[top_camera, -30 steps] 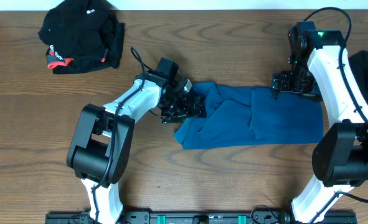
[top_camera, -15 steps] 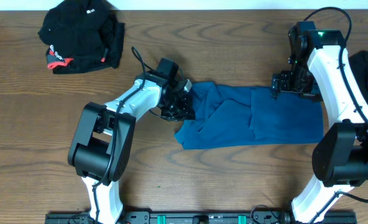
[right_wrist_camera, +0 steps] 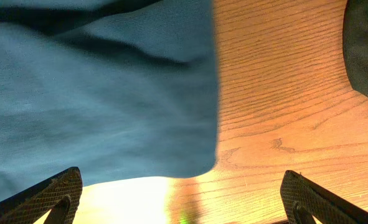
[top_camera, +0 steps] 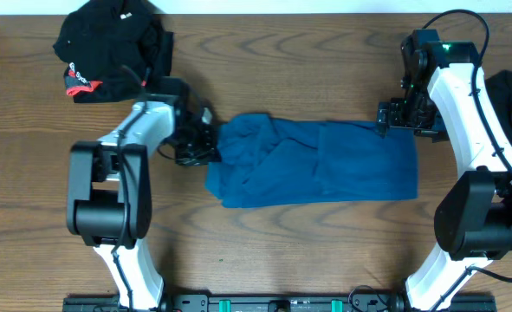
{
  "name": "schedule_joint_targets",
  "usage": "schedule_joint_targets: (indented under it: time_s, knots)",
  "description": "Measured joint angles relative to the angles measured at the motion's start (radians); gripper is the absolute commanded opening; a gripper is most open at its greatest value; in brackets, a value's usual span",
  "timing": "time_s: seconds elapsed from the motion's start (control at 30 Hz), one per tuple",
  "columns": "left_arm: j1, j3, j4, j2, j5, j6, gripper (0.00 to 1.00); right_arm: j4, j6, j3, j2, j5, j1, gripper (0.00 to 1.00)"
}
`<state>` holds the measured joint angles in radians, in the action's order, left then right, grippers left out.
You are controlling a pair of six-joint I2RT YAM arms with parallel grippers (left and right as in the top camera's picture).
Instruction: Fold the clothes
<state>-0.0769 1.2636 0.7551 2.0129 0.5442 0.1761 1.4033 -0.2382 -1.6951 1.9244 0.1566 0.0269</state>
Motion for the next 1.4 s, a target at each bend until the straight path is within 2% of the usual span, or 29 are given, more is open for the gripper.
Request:
schedule_joint_targets:
  time_s: [0.17,0.33,0.6,0.93,0.97,1.03,1.07,1.13,1.17,1.2,1.4]
  knots:
    - [0.057,0.0,0.014,0.0,-0.016,-0.027,0.06,0.0,0.0,0.0,0.0,0.0,0.0,0.99]
    - [0.1,0.014,0.091,0.0,-0.061,-0.051,0.06,0.0,0.0,0.0,0.0,0.0,0.0,0.99]
    - [0.116,0.132,0.185,-0.007,-0.14,-0.072,0.06,-0.001,0.0,0.0,0.0,0.0,0.0,0.99]
    - [0.11,0.193,0.225,-0.21,-0.174,-0.073,0.06,-0.001,0.0,0.0,0.0,0.0,0.0,0.99]
    - [0.106,0.194,0.228,-0.234,-0.176,-0.073,0.11,-0.001,0.0,0.0,0.0,0.0,0.0,0.99]
    - [0.097,0.195,0.229,-0.262,-0.179,-0.082,0.34,-0.001,0.0,0.0,0.0,-0.001,0.0,0.99]
    - [0.091,0.195,0.229,-0.274,-0.181,-0.081,0.48,-0.001,0.0,0.0,0.0,-0.001,0.0,0.99]
    - [0.08,0.196,0.229,-0.286,-0.182,-0.081,0.82,-0.001,0.0,0.0,0.0,-0.001,0.0,0.99]
    - [0.077,0.196,0.229,-0.287,-0.182,-0.079,0.95,-0.001,0.0,0.0,0.0,-0.001,0.0,0.99]
    - [0.076,0.196,0.229,-0.287,-0.182,-0.079,0.98,-0.001,0.0,0.0,0.0,-0.001,0.0,0.99]
    - [0.08,0.196,0.229,-0.283,-0.221,-0.076,0.98,0.002,0.0,0.0,0.0,-0.001,0.0,0.99]
